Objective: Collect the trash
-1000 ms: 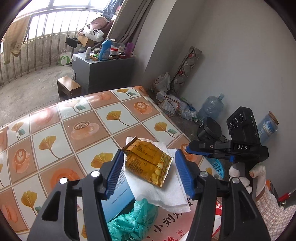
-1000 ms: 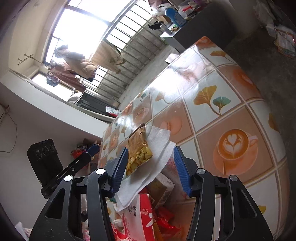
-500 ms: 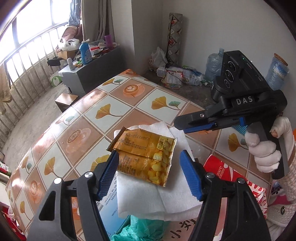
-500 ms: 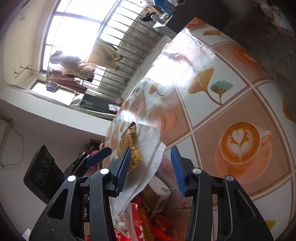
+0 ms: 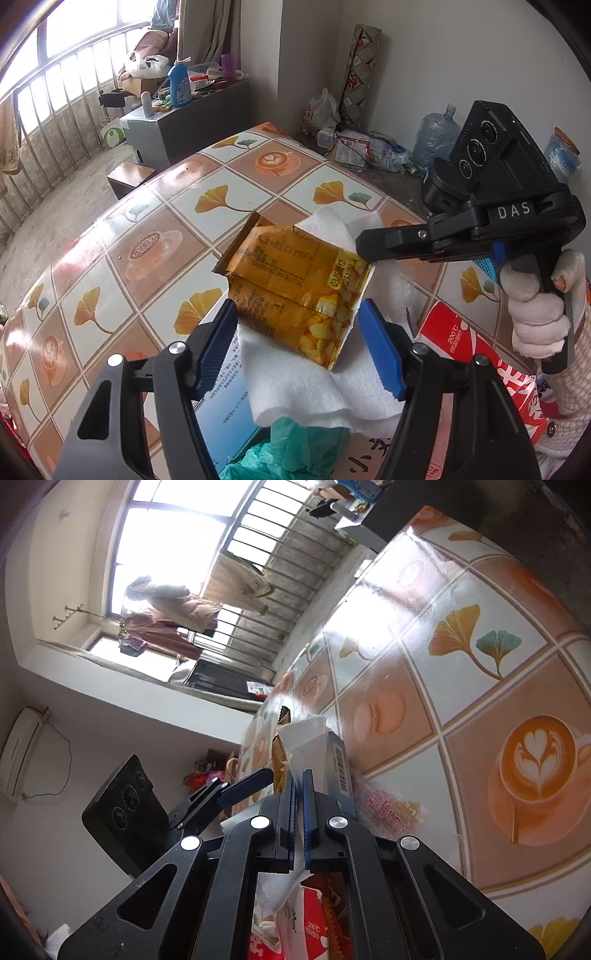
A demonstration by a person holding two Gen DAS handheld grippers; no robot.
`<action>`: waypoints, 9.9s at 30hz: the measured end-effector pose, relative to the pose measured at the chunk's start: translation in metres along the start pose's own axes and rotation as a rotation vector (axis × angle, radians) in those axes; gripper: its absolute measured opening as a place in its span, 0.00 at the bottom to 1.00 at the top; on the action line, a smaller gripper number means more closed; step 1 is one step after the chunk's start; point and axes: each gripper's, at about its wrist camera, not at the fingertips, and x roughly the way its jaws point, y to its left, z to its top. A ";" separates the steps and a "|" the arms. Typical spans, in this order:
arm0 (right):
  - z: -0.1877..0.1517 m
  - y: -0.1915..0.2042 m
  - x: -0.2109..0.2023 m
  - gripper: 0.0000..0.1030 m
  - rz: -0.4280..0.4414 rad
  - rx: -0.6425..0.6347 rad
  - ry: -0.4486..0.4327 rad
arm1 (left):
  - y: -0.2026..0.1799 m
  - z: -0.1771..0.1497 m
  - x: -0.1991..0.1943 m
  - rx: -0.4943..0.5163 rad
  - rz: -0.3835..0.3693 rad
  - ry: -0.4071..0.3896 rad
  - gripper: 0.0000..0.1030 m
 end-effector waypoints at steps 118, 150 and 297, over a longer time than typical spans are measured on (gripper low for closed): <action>-0.090 0.032 -0.286 0.92 -0.584 -0.114 -0.852 | -0.166 0.119 -0.080 -0.087 -0.169 -0.188 0.95; -0.141 0.080 -0.075 0.79 -0.432 -0.296 -0.146 | 0.033 -0.111 -0.097 -0.343 -0.082 -0.285 0.66; -0.089 -0.010 -0.248 0.81 -0.503 -0.247 -0.678 | -0.060 0.036 -0.099 -0.178 -0.062 -0.242 0.79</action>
